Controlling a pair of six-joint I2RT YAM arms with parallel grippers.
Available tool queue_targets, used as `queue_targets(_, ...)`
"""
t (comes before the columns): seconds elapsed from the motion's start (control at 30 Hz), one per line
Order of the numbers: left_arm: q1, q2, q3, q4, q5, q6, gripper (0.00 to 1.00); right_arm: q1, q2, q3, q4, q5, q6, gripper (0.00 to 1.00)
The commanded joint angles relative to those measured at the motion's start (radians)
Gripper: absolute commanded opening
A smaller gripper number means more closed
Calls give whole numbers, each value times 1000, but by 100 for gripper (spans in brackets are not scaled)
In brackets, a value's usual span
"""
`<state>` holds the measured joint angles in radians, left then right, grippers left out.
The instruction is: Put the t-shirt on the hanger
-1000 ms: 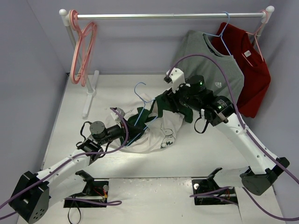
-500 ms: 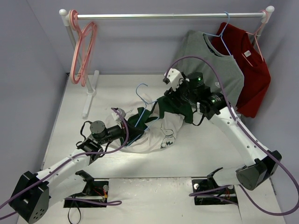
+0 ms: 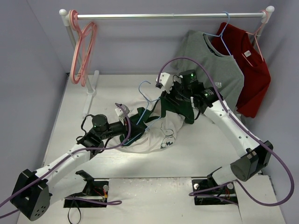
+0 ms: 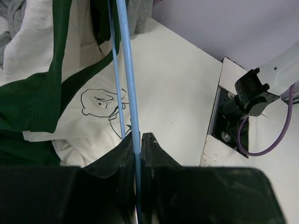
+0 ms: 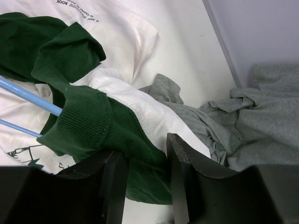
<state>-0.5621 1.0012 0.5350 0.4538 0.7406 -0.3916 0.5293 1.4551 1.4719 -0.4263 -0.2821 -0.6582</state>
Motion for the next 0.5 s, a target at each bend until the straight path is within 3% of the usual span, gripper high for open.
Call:
queue_targets(0.0, -9, 5, 105, 59, 55, 75, 0, 40, -4, 67, 15, -123, 19, 35)
queue_targets(0.47, -9, 86, 249, -81, 92, 165, 0, 113, -50, 59, 30, -187, 48, 41)
